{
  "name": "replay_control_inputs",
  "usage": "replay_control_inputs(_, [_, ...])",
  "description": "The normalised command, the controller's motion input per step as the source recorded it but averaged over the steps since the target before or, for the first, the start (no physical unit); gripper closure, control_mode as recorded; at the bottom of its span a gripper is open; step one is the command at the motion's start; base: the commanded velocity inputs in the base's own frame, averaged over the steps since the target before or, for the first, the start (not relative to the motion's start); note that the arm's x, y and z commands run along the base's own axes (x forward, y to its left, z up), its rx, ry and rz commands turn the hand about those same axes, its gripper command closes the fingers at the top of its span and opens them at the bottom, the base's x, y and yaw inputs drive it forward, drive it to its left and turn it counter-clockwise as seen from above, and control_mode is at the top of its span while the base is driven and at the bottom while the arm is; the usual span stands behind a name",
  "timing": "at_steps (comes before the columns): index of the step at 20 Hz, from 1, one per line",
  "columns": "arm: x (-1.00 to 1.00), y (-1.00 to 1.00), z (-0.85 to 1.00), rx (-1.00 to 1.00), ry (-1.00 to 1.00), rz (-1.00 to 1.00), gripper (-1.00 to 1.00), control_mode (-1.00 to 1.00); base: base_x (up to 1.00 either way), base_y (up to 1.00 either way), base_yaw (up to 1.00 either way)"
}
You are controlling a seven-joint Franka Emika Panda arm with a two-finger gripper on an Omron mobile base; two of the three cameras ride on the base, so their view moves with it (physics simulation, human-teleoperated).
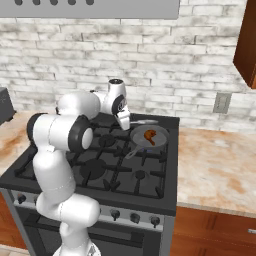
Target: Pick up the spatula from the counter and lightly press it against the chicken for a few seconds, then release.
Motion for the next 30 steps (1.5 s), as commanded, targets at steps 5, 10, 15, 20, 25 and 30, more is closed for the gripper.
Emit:
replay_control_inputs(5, [0.32,-0.11,-0.29,0.02,0.0,0.0,1.0,-1.0,0.0,0.0,0.0])
replay_control_inputs(10, [0.31,-0.08,-0.28,0.01,0.0,0.0,1.0,-1.0,0.0,0.0,0.0])
replay_control_inputs(15, [0.27,-0.1,-0.11,0.0,0.0,0.0,1.0,-1.0,0.0,0.0,0.0])
replay_control_inputs(20, [0.14,-0.08,-0.07,0.0,0.0,0.0,1.0,-1.0,0.0,0.0,0.0])
replay_control_inputs(25, [-0.25,0.0,0.0,0.04,0.0,0.0,1.0,-1.0,0.0,0.0,0.0])
replay_control_inputs(30, [-0.62,0.0,0.0,0.06,-0.02,0.0,1.0,-1.0,0.0,0.0,0.0])
